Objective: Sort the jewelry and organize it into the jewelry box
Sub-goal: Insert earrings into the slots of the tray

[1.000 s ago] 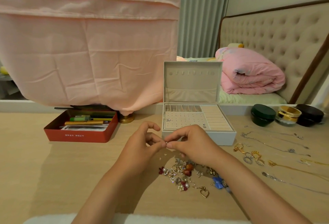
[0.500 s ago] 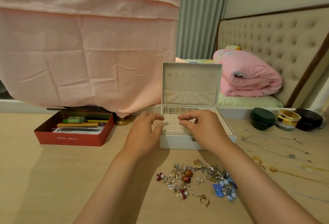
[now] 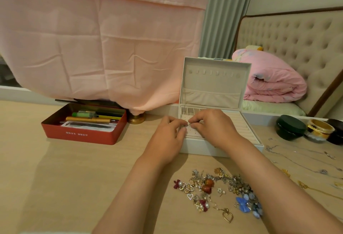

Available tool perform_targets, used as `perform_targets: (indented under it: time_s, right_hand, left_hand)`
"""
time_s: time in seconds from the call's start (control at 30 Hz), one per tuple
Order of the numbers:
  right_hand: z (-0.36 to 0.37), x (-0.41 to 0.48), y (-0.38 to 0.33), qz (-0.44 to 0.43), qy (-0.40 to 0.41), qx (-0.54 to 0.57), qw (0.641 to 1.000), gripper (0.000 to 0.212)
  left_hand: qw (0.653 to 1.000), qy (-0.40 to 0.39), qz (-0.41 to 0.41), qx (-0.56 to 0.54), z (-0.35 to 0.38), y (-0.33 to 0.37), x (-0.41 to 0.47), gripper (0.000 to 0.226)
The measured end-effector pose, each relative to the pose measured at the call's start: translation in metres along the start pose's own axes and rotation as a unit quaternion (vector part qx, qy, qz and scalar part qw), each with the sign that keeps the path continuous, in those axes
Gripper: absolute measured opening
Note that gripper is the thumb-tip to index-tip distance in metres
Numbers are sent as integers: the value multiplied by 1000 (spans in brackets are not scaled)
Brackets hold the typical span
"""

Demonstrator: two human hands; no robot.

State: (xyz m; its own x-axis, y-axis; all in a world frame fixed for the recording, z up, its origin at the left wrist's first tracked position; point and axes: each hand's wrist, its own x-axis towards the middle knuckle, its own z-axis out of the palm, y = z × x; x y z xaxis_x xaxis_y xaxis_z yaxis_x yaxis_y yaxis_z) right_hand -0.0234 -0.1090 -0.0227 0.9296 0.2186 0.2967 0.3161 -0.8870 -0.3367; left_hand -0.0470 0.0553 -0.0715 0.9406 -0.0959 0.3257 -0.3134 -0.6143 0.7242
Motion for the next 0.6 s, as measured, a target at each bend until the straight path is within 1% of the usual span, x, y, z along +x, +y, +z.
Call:
perform_targets:
  time_s: [0.23,0.4,0.53,0.6]
  right_hand:
    - [-5,3,2,-26,-12,-45,999,15]
    - [-4,6,0,-28,-16,-42,999,16]
    - [-7,9,-1,-39,-58,-69,995,17]
    - [-10,10,-2,-24,-59,-62,996,17]
  left_hand:
    - [1000,-2,-7,-8,0,1,1,32]
    - [1000,-4,-7,-11,0,2,0,33]
    - [1000,-4,-2,-6,0,2,0,33]
    - [1000,-4,1,-2,0,2,1,33]
